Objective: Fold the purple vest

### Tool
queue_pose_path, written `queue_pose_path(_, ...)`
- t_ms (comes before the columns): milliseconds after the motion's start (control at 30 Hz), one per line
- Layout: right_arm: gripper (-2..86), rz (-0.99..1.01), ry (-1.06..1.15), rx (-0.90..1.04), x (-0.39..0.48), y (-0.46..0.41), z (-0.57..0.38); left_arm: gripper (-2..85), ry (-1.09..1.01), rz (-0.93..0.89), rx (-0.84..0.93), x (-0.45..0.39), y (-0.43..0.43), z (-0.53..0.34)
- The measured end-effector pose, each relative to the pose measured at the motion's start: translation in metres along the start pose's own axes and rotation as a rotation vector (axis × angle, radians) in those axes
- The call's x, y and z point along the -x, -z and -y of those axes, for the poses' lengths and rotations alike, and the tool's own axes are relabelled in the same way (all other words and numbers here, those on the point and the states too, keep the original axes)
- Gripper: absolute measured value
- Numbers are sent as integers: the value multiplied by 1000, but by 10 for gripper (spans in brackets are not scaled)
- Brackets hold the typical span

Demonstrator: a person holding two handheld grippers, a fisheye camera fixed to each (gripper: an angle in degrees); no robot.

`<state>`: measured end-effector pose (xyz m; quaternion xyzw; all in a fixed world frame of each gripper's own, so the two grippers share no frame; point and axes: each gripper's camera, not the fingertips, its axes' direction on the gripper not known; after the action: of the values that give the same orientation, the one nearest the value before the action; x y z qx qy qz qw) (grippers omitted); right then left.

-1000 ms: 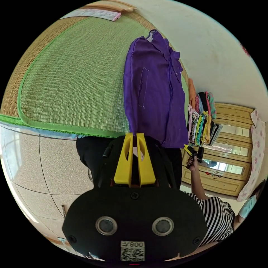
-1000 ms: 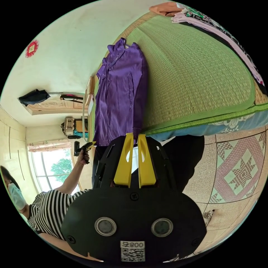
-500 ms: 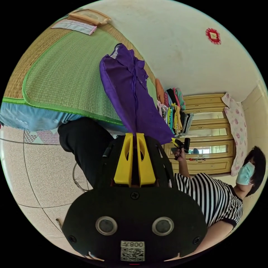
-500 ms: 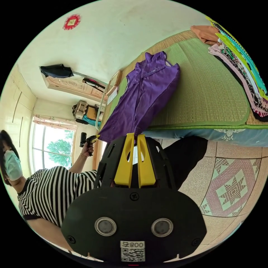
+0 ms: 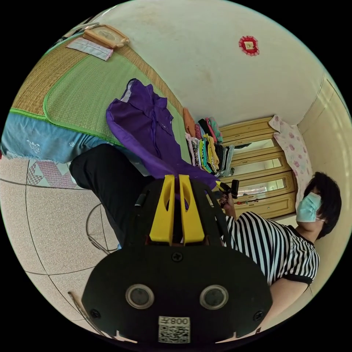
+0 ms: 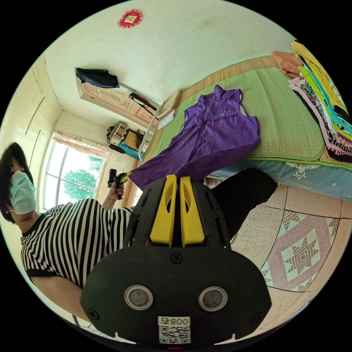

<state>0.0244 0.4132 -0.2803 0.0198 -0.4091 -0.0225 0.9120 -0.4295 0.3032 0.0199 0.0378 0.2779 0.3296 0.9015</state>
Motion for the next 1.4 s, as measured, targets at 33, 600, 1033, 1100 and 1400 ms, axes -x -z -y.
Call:
queue_pose_path(33,11,15,7,-10,-3,1,1,19,2,-10,-8,3,-1,4)
queue_pose_path(600,8,1,36,-138,-40,7,129,20,-56,-37,-94,-2,-28,199)
queue_pose_path(1033,10,-32,-46,-150,-128,-53,346,20,-5,73,-99,16,-94,452)
queue_pose_path(1100,11,-51,-71,-127,-148,-75,381,21,33,76,-108,30,-107,484)
queue_pose_path(1400,32,-73,-295,3,-251,-185,482,36,197,146,-115,91,-174,595)
